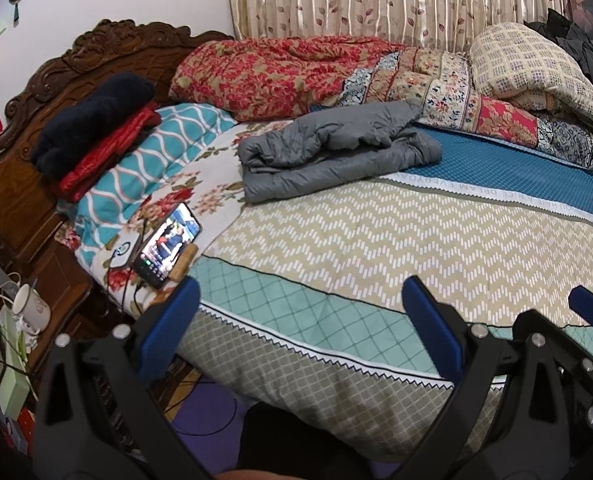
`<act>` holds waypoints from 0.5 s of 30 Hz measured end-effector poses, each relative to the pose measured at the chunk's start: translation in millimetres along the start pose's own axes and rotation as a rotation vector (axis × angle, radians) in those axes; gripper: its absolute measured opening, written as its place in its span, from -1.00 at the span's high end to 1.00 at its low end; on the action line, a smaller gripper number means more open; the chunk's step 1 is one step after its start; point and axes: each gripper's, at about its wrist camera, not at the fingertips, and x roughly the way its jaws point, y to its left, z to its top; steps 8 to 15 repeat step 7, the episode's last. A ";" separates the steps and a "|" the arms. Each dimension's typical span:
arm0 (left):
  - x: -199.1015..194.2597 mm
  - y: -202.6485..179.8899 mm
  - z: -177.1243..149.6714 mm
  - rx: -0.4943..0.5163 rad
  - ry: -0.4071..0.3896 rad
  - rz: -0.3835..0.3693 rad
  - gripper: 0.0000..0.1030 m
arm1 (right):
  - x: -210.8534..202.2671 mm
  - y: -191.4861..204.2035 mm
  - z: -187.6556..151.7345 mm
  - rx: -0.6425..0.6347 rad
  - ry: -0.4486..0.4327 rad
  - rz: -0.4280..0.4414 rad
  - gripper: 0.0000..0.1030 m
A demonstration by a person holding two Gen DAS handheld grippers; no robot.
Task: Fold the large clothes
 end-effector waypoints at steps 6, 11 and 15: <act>2.9 1.6 0.7 0.012 0.017 -0.007 -0.88 | -1.7 -2.1 1.9 0.000 -0.003 -0.002 -0.40; 2.9 2.3 0.3 0.012 0.017 -0.008 -0.88 | -1.8 -2.4 2.0 0.002 -0.003 -0.002 -0.40; 2.9 2.3 0.3 0.012 0.017 -0.008 -0.88 | -1.8 -2.4 2.0 0.002 -0.003 -0.002 -0.40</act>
